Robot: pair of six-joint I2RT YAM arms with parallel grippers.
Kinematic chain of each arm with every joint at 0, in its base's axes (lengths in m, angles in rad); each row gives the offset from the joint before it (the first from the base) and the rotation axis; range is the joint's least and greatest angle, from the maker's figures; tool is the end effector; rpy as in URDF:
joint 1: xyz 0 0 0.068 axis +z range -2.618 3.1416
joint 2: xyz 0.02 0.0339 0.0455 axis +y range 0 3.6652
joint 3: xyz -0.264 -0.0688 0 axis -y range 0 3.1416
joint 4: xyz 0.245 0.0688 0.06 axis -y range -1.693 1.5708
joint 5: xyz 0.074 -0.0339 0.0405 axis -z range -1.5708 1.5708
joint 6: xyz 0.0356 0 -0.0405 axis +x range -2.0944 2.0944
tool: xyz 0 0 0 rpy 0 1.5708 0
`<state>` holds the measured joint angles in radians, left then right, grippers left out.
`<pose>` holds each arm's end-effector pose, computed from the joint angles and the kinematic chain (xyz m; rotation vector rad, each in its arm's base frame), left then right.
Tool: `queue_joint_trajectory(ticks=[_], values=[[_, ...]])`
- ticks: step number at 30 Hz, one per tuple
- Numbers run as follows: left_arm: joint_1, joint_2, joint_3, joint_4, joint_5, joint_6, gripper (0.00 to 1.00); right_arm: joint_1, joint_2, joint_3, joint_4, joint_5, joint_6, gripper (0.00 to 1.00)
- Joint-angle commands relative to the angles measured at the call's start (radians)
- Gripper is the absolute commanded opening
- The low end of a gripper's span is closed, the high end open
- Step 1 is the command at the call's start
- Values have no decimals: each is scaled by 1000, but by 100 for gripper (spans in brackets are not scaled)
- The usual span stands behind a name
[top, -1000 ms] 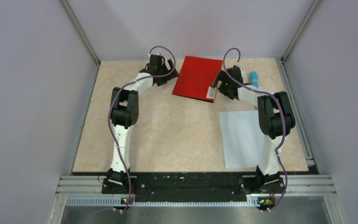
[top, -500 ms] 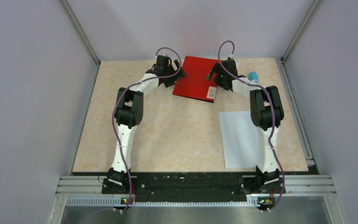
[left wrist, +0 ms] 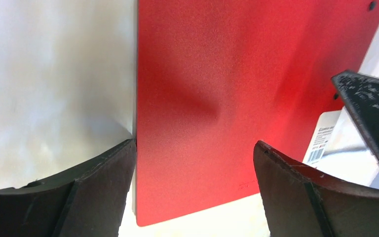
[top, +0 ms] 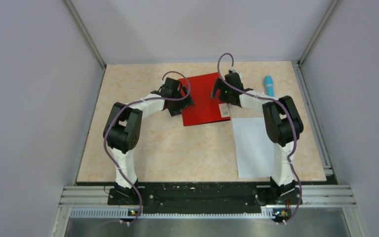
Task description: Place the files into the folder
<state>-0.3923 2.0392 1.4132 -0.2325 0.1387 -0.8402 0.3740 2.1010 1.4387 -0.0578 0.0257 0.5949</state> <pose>0.4087 -0.1744 0.1714 -0.5022 2.5015 -0.6930 0.4341 0.1694 0.1656 0.2710 2.3205 0.4663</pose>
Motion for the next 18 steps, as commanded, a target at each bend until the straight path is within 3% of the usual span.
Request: queue_joint_trajectory(ticks=[1, 8, 14, 18], values=[[-74, -175, -223, -78, -22, -50, 91, 109, -129, -198, -54, -99, 55, 97], [-115, -446, -479, -129, -111, -65, 91, 242, -312, -389, -37, -71, 83, 97], [-100, -578, -512, -255, -208, -21, 93, 374, -410, -444, -87, -29, 87, 97], [-90, -610, -493, -314, -236, -6, 93, 414, -476, -452, -165, 109, 22, 97]])
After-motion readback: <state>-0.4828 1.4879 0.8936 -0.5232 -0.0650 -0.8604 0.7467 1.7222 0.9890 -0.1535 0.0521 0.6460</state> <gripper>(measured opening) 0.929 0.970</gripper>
